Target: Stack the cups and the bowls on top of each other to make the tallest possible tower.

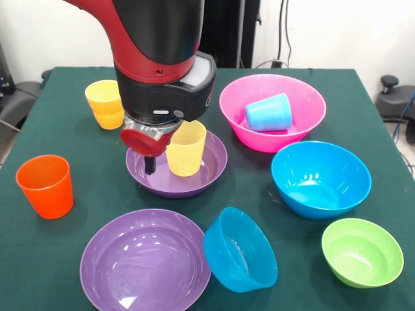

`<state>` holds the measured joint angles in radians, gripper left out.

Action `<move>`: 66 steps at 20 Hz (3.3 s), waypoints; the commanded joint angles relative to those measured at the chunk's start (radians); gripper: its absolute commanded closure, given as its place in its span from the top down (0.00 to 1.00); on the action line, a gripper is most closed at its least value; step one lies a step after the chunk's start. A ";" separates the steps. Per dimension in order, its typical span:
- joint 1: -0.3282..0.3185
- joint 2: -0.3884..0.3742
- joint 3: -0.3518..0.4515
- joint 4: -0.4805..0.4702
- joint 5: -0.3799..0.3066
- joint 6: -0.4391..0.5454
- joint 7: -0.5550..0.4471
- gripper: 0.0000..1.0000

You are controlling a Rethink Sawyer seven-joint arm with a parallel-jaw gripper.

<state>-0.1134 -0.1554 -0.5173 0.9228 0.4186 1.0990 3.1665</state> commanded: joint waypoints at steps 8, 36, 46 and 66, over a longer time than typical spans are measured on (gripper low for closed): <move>-0.068 0.035 0.188 -0.136 -0.209 -0.012 -0.492 1.00; -0.124 -0.005 0.363 0.081 -0.210 -0.383 -0.546 1.00; -0.124 -0.028 0.405 0.180 -0.224 -0.497 -0.549 1.00; -0.232 0.000 0.555 0.195 -0.223 -0.448 -0.622 1.00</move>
<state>-0.3284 -0.1877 -0.1253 1.0367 0.2244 0.6447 2.6755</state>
